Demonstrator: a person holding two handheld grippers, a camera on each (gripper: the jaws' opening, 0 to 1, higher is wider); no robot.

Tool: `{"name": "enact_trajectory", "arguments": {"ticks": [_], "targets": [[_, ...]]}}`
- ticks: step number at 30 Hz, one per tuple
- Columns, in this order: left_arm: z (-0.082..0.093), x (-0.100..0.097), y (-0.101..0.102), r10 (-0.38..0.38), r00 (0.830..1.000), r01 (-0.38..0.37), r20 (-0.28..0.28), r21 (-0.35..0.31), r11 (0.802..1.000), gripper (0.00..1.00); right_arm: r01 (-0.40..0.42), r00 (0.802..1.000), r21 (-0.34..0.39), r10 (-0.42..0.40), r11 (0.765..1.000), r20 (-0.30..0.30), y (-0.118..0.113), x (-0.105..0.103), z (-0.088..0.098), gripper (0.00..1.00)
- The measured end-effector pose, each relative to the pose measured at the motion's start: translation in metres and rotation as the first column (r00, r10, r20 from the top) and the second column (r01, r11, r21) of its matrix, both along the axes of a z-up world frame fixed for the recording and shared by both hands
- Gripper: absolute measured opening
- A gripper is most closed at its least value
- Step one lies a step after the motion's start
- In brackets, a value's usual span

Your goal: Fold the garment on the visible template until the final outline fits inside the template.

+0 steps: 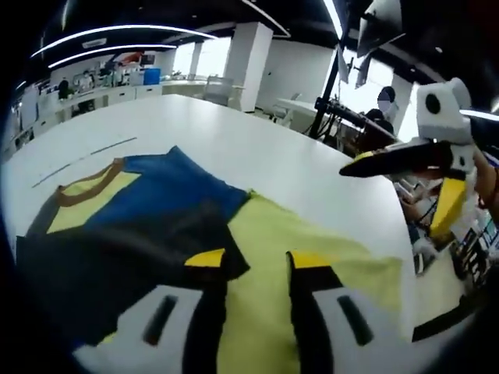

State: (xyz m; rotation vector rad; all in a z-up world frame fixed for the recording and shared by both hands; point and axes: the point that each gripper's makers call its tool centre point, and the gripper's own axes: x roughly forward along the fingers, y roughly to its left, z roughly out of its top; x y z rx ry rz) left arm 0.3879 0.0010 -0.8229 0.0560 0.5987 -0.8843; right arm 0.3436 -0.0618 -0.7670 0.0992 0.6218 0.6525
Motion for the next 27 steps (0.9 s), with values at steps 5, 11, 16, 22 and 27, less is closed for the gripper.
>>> {"name": "enact_trajectory", "arguments": {"ticks": [5, 11, 16, 22, 27], "targets": [[0.009, 0.005, 0.018, 0.038, 0.998, -0.038, 0.043, 0.014, 0.999, 0.52, -0.005, 1.000, -0.004, 0.005, 1.000, 0.013, 0.001, 0.009, 0.007, 0.83], [0.020, 0.010, 0.046, 0.102, 0.992, -0.103, 0.074, 0.006, 0.995, 0.70, -0.034, 0.999, -0.026, 0.035, 0.999, 0.032, 0.007, 0.022, 0.014, 0.82], [0.022, 0.013, 0.078, 0.159, 0.982, -0.163, 0.099, 0.032, 0.986, 0.82, -0.067, 0.997, -0.031, 0.069, 0.997, 0.044, 0.017, 0.033, 0.018, 0.80], [0.029, 0.021, 0.116, 0.236, 0.964, -0.241, 0.123, 0.024, 0.970, 0.92, -0.115, 0.992, -0.041, 0.117, 0.993, 0.047, 0.034, 0.048, 0.019, 0.77], [0.034, 0.025, 0.141, 0.278, 0.949, -0.287, 0.148, 0.042, 0.957, 0.99, -0.143, 0.989, -0.046, 0.145, 0.989, 0.037, 0.043, 0.060, 0.015, 0.74]]}}
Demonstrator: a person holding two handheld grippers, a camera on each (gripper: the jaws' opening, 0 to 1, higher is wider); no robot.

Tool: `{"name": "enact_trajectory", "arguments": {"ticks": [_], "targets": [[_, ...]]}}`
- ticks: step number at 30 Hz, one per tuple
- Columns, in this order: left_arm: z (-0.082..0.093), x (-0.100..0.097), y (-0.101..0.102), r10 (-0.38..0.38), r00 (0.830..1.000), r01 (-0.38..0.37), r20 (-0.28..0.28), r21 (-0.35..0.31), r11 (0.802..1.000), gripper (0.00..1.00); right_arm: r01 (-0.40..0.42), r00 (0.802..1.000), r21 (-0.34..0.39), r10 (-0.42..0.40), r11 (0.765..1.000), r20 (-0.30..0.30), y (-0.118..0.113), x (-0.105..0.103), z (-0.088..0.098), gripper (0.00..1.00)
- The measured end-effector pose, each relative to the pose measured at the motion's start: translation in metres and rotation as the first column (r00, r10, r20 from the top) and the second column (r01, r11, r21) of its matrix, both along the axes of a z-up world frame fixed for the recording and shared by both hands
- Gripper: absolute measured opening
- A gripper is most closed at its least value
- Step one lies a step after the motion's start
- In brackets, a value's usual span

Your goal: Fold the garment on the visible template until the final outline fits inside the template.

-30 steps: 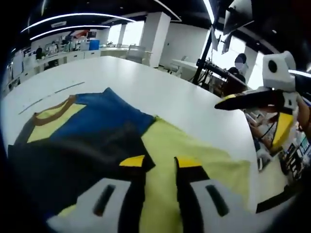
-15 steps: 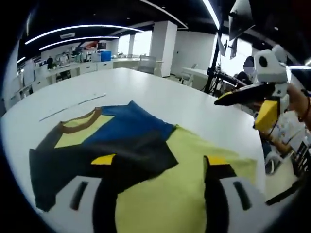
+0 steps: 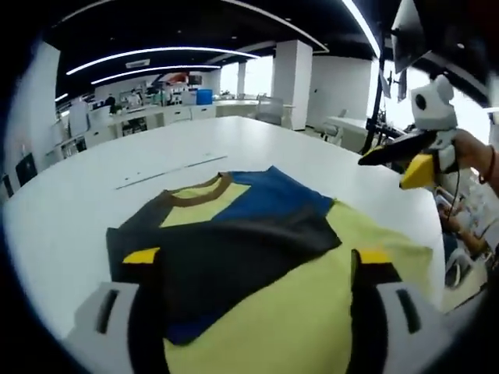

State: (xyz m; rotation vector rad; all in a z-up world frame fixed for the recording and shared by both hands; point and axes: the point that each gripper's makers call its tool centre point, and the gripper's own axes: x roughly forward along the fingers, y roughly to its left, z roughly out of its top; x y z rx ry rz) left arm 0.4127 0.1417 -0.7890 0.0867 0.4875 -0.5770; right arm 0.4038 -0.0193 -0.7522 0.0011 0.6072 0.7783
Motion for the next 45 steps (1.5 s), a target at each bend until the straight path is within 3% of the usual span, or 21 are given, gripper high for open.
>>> {"name": "enact_trajectory", "arguments": {"ticks": [9, 13, 21, 26, 29, 36, 40, 45], "targets": [[0.008, 0.005, 0.042, 0.071, 0.997, -0.072, 0.036, 0.026, 0.997, 0.99, -0.020, 1.000, -0.018, 0.019, 1.000, -0.021, 0.010, 0.018, -0.017, 0.63], [0.007, 0.006, 0.070, 0.109, 0.992, -0.111, 0.059, 0.035, 0.993, 0.97, -0.018, 0.999, -0.029, 0.017, 0.999, -0.035, 0.013, 0.024, -0.026, 0.58], [-0.004, 0.009, 0.117, 0.169, 0.984, -0.174, 0.063, 0.077, 0.982, 0.76, -0.009, 0.999, -0.052, 0.007, 0.999, -0.050, 0.016, 0.038, -0.042, 0.48], [-0.020, 0.009, 0.139, 0.197, 0.980, -0.199, 0.036, 0.105, 0.974, 0.59, -0.015, 0.999, -0.077, 0.011, 0.997, -0.046, 0.018, 0.045, -0.051, 0.41], [-0.026, 0.008, 0.146, 0.217, 0.976, -0.217, 0.011, 0.089, 0.972, 0.48, -0.022, 0.999, -0.109, 0.017, 0.994, -0.047, 0.019, 0.043, -0.057, 0.38], [-0.036, 0.007, 0.154, 0.223, 0.975, -0.221, -0.007, 0.097, 0.970, 0.41, -0.011, 0.998, -0.174, 0.000, 0.985, -0.062, 0.013, 0.048, -0.075, 0.26], [-0.047, 0.007, 0.159, 0.212, 0.977, -0.207, -0.017, 0.144, 0.968, 0.32, 0.014, 0.998, -0.202, -0.027, 0.979, -0.060, 0.009, 0.052, -0.080, 0.20], [-0.053, 0.008, 0.161, 0.197, 0.980, -0.191, -0.022, 0.157, 0.969, 0.23, 0.017, 0.998, -0.211, -0.031, 0.977, -0.064, 0.010, 0.054, -0.088, 0.12]]}}
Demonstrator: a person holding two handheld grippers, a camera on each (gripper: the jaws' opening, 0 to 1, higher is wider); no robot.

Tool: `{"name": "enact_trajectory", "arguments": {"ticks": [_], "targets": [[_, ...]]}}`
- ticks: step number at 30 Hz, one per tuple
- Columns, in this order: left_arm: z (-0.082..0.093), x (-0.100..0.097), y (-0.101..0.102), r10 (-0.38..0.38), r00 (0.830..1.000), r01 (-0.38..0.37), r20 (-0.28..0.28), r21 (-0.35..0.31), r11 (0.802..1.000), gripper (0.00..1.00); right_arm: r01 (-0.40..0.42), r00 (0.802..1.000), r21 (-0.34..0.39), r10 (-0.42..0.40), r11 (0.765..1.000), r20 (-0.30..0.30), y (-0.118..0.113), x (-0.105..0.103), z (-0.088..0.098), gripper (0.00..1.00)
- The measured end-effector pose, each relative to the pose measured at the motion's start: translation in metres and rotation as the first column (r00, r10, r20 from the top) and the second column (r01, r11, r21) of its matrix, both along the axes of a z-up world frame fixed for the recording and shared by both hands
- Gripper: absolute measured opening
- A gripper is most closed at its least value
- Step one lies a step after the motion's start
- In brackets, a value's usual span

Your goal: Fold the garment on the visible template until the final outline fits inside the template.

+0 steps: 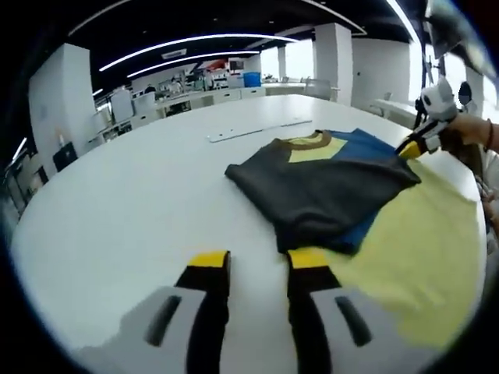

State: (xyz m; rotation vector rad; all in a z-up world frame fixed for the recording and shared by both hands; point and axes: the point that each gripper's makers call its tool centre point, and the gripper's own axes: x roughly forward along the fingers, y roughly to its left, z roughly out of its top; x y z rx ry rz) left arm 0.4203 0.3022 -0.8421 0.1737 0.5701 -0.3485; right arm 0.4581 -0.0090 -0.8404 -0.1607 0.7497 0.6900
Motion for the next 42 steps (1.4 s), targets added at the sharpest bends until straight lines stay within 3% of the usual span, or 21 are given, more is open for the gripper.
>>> {"name": "enact_trajectory", "arguments": {"ticks": [7, 11, 15, 20, 24, 32, 38, 41, 42], "targets": [[0.003, 0.001, -0.005, -0.019, 1.000, 0.020, 0.011, -0.022, 1.000, 0.15, 0.037, 0.999, -0.002, -0.037, 0.999, -0.010, -0.003, 0.004, -0.005, 0.02], [0.008, -0.006, -0.010, -0.037, 0.999, 0.038, 0.024, -0.043, 0.998, 0.09, 0.049, 0.999, 0.006, -0.049, 0.999, -0.016, -0.002, 0.005, -0.004, 0.01], [0.013, -0.006, -0.018, -0.053, 0.998, 0.055, 0.031, -0.095, 0.994, 0.10, 0.053, 0.998, 0.011, -0.053, 0.999, -0.024, -0.002, 0.005, -0.004, 0.01], [0.007, 0.000, -0.022, -0.078, 0.997, 0.080, 0.027, -0.058, 0.995, 0.07, 0.057, 0.998, 0.013, -0.056, 0.998, -0.027, -0.002, 0.005, -0.004, 0.00], [0.007, 0.002, -0.024, -0.069, 0.997, 0.071, 0.025, -0.097, 0.993, 0.02, 0.062, 0.998, 0.019, -0.061, 0.998, -0.033, -0.002, 0.005, -0.004, 0.00], [0.008, -0.009, -0.024, -0.036, 0.998, 0.038, 0.049, -0.051, 0.998, 0.00, 0.073, 0.997, 0.031, -0.073, 0.997, -0.025, -0.001, 0.005, -0.002, 0.00], [0.006, -0.012, -0.025, -0.019, 0.998, 0.019, 0.064, -0.003, 1.000, 0.00, 0.082, 0.997, 0.048, -0.082, 0.995, 0.007, -0.001, 0.006, 0.012, 0.00], [0.007, -0.011, -0.024, -0.038, 0.996, 0.033, 0.082, 0.064, 0.997, 0.00, 0.099, 0.995, 0.061, -0.100, 0.993, 0.021, -0.005, 0.012, 0.017, 0.00], [0.008, -0.011, -0.024, -0.060, 0.994, 0.049, 0.091, 0.117, 0.992, 0.00, 0.100, 0.995, 0.066, -0.102, 0.993, 0.021, -0.006, 0.013, 0.018, 0.00]]}}
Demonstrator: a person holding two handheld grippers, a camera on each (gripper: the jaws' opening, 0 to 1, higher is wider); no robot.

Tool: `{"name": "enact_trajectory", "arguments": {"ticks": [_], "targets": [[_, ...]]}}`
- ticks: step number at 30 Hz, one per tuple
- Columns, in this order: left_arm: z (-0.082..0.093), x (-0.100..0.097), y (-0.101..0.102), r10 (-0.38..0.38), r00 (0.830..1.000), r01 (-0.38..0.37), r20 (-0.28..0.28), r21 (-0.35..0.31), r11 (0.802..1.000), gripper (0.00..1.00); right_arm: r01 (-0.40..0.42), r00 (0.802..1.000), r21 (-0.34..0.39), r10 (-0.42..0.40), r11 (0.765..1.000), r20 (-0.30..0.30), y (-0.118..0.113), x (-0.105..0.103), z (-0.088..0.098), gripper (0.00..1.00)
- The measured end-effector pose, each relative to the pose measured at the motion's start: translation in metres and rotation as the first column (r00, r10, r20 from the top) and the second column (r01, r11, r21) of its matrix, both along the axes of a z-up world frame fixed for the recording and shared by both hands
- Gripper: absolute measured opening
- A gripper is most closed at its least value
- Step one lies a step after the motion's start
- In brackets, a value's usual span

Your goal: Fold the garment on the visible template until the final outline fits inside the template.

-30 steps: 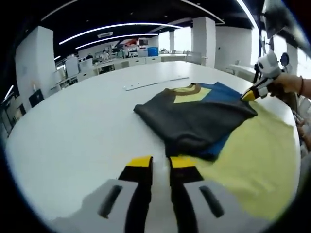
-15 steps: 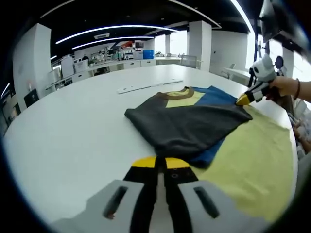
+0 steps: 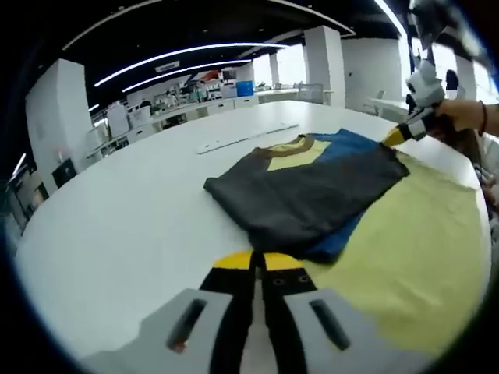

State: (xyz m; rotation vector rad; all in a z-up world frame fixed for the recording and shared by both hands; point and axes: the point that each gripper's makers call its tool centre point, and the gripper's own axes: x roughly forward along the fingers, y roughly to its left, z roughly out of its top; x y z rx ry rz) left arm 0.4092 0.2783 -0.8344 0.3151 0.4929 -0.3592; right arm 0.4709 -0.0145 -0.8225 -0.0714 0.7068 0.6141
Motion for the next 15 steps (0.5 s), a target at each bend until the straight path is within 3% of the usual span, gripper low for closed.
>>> {"name": "enact_trajectory", "arguments": {"ticks": [2, 3, 6, 12, 15], "targets": [[0.001, -0.001, -0.002, -0.047, 0.999, 0.043, 0.025, 0.146, 0.988, 0.00, 0.002, 1.000, 0.001, -0.002, 1.000, 0.005, 0.000, 0.002, 0.001, 0.00], [0.003, -0.002, -0.008, -0.089, 0.995, 0.078, 0.040, 0.225, 0.971, 0.00, 0.003, 1.000, -0.003, -0.003, 1.000, 0.006, -0.001, 0.004, 0.000, 0.00], [-0.001, -0.002, -0.012, -0.141, 0.989, 0.116, 0.051, 0.325, 0.938, 0.00, 0.003, 1.000, -0.012, -0.003, 1.000, 0.001, -0.001, 0.007, -0.004, 0.00], [-0.002, -0.002, -0.010, -0.113, 0.992, 0.093, 0.055, 0.281, 0.955, 0.00, 0.014, 1.000, -0.024, -0.014, 1.000, -0.001, -0.002, 0.009, -0.009, 0.00], [-0.002, -0.002, -0.004, -0.042, 0.998, 0.032, 0.051, 0.183, 0.983, 0.00, 0.027, 1.000, -0.021, -0.027, 0.999, 0.002, -0.003, 0.013, -0.010, 0.00]]}}
